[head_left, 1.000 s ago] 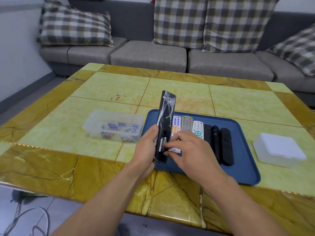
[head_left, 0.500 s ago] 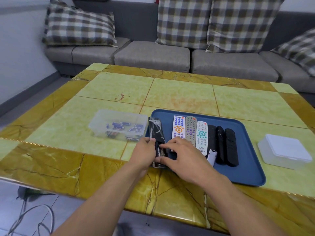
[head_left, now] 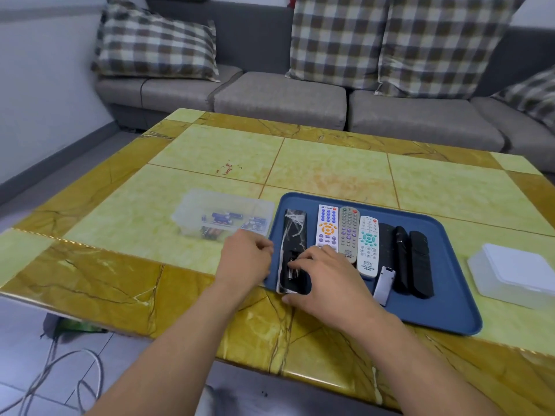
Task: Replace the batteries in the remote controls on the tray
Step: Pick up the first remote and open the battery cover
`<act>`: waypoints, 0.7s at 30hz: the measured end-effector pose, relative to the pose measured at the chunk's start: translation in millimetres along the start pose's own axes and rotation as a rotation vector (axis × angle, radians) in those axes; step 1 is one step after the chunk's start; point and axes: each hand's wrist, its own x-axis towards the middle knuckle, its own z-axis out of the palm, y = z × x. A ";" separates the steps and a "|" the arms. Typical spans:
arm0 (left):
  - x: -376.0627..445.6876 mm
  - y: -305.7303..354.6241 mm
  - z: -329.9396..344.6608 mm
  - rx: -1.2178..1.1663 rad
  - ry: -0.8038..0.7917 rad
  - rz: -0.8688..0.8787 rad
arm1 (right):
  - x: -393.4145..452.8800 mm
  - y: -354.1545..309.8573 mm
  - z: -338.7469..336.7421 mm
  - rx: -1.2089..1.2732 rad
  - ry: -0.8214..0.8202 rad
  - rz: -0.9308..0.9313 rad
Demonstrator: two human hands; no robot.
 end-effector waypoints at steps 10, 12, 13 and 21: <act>-0.9 -1.9 -21.0 -0.028 0.196 0.164 | 7.8 -5.4 -1.9 0.130 0.110 0.043; -3.1 8.2 -11.7 -0.041 0.150 0.208 | 4.6 6.9 -9.1 0.182 0.232 0.108; -2.9 12.5 -7.0 -0.050 0.131 0.221 | 3.7 12.8 -13.2 0.211 0.293 0.153; -32.6 66.4 78.4 0.042 -0.123 0.415 | -57.0 123.9 -76.8 -0.049 0.360 0.630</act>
